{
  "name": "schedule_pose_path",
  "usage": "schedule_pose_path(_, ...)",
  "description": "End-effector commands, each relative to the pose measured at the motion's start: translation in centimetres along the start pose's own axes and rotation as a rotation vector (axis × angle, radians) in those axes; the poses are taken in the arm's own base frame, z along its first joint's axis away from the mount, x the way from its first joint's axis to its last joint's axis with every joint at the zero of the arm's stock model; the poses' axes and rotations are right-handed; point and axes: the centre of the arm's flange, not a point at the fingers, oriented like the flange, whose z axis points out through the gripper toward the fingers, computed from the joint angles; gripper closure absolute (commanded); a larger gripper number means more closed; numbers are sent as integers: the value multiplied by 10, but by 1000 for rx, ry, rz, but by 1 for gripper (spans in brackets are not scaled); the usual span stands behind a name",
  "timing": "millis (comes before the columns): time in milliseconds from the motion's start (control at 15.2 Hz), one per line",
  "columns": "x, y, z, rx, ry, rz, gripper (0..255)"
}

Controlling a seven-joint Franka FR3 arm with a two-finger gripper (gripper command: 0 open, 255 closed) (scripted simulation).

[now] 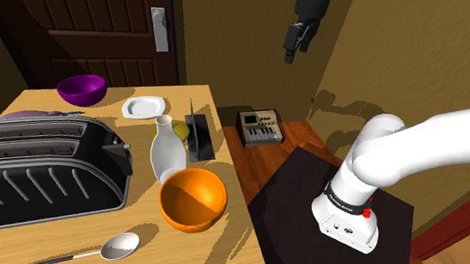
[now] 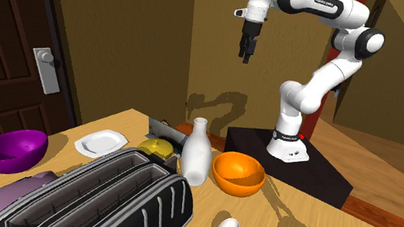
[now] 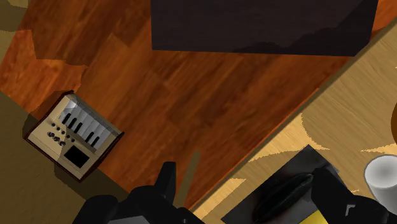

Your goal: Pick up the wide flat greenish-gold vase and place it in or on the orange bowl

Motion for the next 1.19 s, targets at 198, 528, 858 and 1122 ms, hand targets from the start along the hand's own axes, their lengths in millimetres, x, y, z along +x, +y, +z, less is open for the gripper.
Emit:
schedule_pose_path(198, 27, -15, 24, 13, -1, 9, 0)
schedule_pose_path(528, 72, -40, 64, 35, -4, 23, 0)
schedule_pose_path(858, 117, -65, 103, 56, -6, 37, 0)
schedule_pose_path(1122, 153, -85, 134, 74, -8, 49, 0)
